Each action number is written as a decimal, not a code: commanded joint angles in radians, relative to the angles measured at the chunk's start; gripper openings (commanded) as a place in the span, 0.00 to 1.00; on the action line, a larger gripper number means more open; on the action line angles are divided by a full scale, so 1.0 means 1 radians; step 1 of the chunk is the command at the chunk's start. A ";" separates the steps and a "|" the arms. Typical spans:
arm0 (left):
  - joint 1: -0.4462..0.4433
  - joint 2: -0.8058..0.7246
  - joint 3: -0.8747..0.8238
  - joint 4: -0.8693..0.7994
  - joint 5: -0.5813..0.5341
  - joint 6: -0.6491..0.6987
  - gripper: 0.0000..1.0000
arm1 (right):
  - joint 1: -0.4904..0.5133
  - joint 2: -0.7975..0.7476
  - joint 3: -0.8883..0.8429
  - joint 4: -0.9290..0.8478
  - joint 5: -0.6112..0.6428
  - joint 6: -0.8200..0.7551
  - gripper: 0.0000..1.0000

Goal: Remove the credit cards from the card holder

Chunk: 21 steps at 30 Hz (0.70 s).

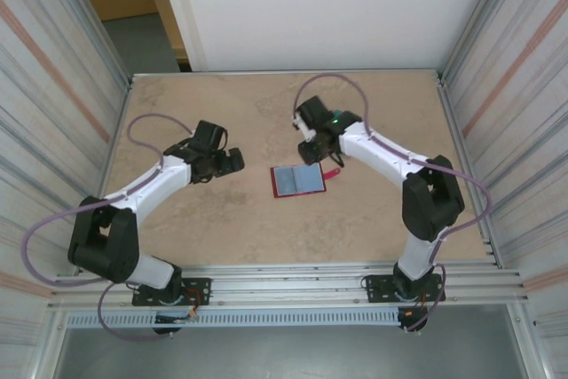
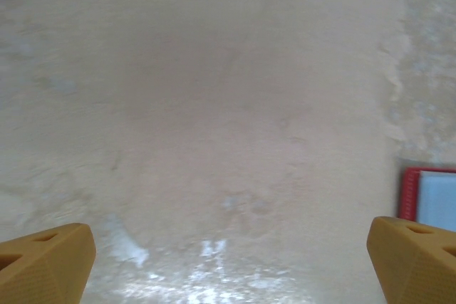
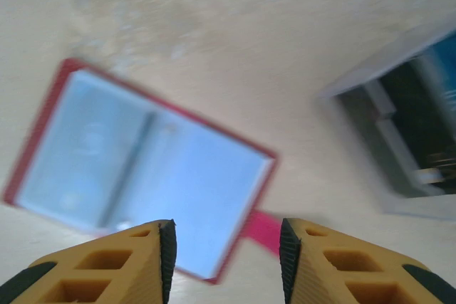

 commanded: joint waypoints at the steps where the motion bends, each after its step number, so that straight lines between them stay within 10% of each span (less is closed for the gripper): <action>1: 0.039 -0.074 -0.051 0.022 -0.014 -0.033 0.99 | 0.070 0.042 0.001 0.006 0.041 0.177 0.48; 21: 0.115 -0.163 -0.135 0.060 0.012 -0.028 0.99 | 0.209 0.269 0.079 0.004 0.026 0.236 0.52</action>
